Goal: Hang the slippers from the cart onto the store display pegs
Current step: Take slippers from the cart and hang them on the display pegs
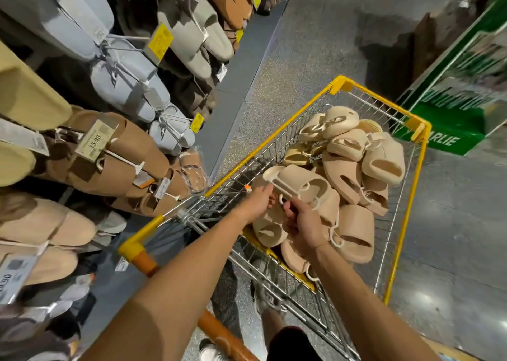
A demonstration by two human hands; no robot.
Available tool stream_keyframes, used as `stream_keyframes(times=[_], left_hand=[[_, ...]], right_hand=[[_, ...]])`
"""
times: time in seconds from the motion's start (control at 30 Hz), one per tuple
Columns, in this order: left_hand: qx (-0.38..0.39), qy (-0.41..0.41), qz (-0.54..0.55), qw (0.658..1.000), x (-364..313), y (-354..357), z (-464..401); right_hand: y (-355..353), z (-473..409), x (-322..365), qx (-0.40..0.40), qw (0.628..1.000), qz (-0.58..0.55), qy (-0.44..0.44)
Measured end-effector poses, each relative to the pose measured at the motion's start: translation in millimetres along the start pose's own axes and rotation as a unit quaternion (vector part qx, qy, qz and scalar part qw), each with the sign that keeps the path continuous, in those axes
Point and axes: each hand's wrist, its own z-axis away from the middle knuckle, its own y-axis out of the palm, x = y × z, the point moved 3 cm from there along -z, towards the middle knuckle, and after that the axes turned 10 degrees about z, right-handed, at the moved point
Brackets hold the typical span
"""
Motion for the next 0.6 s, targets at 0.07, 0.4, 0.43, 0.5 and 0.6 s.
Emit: stream_keyframes(times=[0.07,0.4,0.43,0.5,0.6], left_hand=[[-0.037,-0.017,-0.127,0.991,15.5,-0.5,-13.8],[0.014,0.048,-0.177,0.983,3.6,0.8,-1.0],[0.019,0.059,-0.178,0.982,-0.7,0.6,4.1],[0.043,0.079,-0.176,0.98,-6.1,-1.1,11.2],[0.078,0.093,-0.163,0.979,-13.3,-5.0,22.7]], right_hand=[[-1.5,-4.5,1.4,-0.02,1.0,-0.003,-0.006],[-7.6,-21.5,10.7,-0.084,0.996,0.015,-0.015],[-8.4,-21.8,13.5,-0.102,0.994,0.03,-0.024],[-8.3,-23.6,17.5,-0.125,0.99,0.053,-0.047],[-2.3,-24.5,20.5,-0.129,0.988,0.063,-0.054]])
